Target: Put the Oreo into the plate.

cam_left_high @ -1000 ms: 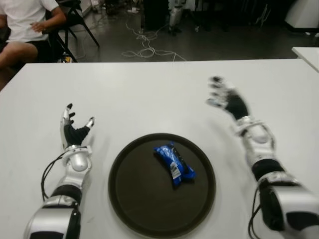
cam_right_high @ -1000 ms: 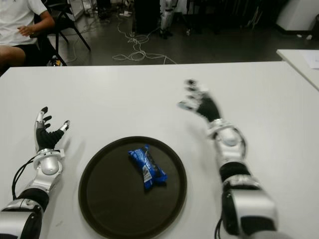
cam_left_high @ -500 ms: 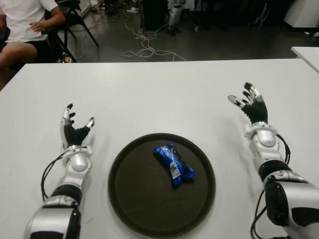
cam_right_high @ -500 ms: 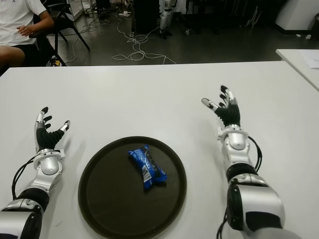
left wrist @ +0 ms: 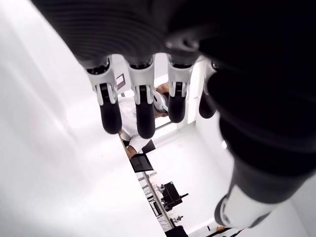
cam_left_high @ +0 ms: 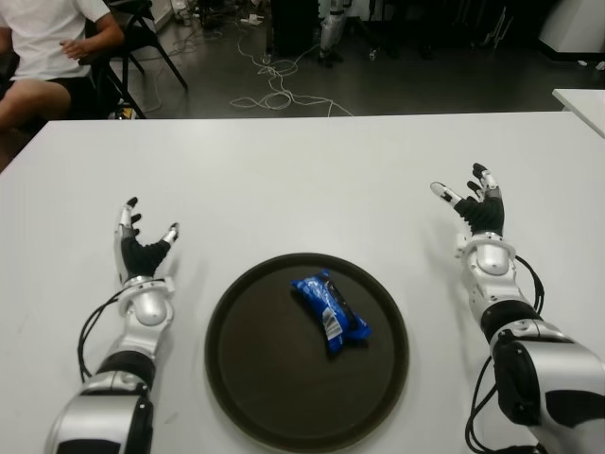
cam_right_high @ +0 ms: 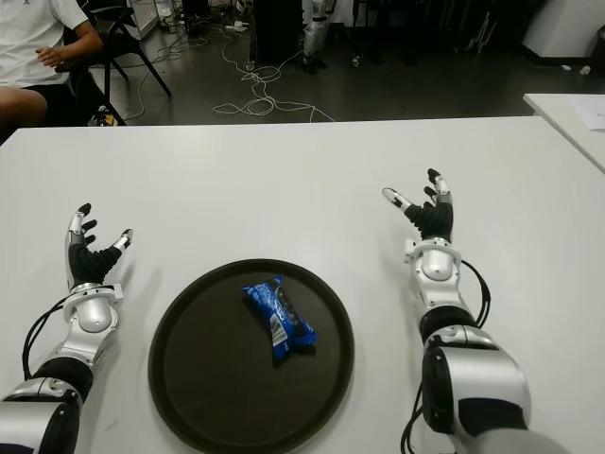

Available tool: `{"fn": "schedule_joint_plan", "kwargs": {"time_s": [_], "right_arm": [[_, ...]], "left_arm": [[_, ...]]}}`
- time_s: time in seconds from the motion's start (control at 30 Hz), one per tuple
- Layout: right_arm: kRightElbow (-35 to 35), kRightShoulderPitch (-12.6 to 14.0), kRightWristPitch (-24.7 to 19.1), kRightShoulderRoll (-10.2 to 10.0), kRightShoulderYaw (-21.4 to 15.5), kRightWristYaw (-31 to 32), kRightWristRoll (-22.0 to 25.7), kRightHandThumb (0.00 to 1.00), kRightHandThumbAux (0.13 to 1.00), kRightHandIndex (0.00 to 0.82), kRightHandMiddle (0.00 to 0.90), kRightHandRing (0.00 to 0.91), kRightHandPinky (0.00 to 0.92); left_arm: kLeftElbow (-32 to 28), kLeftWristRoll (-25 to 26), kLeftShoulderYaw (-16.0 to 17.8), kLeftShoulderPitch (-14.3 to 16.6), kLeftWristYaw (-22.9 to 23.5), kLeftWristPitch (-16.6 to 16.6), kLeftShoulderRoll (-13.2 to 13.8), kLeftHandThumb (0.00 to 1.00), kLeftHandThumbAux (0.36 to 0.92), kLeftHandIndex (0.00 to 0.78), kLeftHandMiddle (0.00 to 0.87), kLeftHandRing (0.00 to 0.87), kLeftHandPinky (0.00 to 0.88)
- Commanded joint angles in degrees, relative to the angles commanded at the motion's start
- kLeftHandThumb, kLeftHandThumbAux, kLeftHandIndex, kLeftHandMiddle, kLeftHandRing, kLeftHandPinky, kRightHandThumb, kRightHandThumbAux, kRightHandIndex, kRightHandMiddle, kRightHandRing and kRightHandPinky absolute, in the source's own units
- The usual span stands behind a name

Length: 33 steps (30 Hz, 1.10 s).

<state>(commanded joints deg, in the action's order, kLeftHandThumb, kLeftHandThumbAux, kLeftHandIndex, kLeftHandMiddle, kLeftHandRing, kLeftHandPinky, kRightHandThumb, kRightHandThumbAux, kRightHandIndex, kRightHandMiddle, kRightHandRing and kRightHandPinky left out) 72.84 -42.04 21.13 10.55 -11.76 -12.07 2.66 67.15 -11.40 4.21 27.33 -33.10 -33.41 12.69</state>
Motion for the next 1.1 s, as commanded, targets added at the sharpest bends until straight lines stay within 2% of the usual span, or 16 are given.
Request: {"fn": "schedule_joint_plan", "kwargs": {"time_s": [0.23, 0.57, 0.8, 1.1], "right_arm": [[-0.2, -0.3, -2.4, 0.0, -0.8, 0.1, 0.4, 0.0, 0.741, 0.079, 0.088, 0.058, 0.014], [-0.2, -0.8, -4.2, -0.3, -1.7, 0.3, 0.9, 0.0, 0.756, 0.071, 0.085, 0.06, 0.025], [-0.2, -1.1, -5.0, -0.7, -3.1, 0.3, 1.7, 0.0, 0.769, 0.079, 0.085, 0.064, 0.037], [-0.1, -1.4, -6.3, -0.7, -4.1, 0.8, 2.7, 0.0, 0.779, 0.076, 0.076, 0.058, 0.033]], "left_arm": [[0.6, 0.7, 0.9, 0.2, -0.2, -0.9, 0.4, 0.183, 0.819, 0.11, 0.103, 0.109, 0.135], [1.3, 1.9, 2.3, 0.7, 1.0, -1.4, 0.5, 0.208, 0.805, 0.142, 0.108, 0.118, 0.142], [1.8, 4.2, 3.9, 1.1, 4.4, -0.4, 0.5, 0.188, 0.79, 0.139, 0.114, 0.113, 0.117], [1.8, 4.9, 4.2, 1.4, 5.7, 0.0, 0.5, 0.181, 0.77, 0.128, 0.113, 0.114, 0.134]]}}
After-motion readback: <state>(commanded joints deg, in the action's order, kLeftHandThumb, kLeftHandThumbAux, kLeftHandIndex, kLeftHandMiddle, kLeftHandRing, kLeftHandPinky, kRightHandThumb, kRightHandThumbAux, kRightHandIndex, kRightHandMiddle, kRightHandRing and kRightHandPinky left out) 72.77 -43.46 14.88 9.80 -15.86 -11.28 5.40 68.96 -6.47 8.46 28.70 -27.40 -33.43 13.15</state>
